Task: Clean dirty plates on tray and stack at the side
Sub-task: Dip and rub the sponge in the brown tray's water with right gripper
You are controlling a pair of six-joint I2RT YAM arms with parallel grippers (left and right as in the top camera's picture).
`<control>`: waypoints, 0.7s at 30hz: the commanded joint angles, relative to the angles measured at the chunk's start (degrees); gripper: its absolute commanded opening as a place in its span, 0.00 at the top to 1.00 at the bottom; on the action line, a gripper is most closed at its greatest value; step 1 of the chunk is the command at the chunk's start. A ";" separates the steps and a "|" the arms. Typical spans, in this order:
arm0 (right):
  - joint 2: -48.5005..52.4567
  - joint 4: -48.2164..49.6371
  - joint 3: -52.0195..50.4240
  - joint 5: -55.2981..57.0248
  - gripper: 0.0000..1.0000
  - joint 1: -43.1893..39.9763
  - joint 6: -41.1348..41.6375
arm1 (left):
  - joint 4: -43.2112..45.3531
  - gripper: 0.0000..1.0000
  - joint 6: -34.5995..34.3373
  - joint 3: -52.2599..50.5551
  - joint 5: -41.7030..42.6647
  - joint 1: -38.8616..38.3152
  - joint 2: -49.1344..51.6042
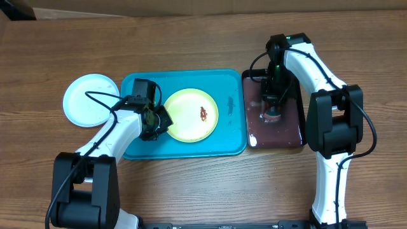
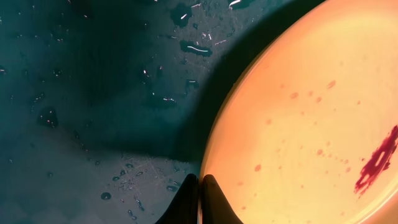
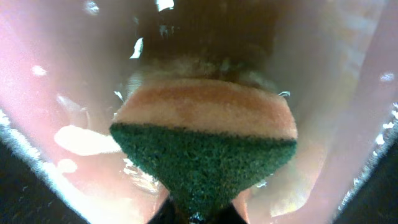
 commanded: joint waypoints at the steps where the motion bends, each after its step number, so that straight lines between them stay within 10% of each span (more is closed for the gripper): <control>1: -1.99 -1.90 5.05 -0.31 0.96 0.17 0.00 | 0.20 0.95 0.28 1.05 -0.59 0.24 0.24; 21: -5.51 -7.85 10.23 0.70 0.96 0.26 -2.32 | 1.22 0.96 0.50 1.05 -2.05 0.24 0.24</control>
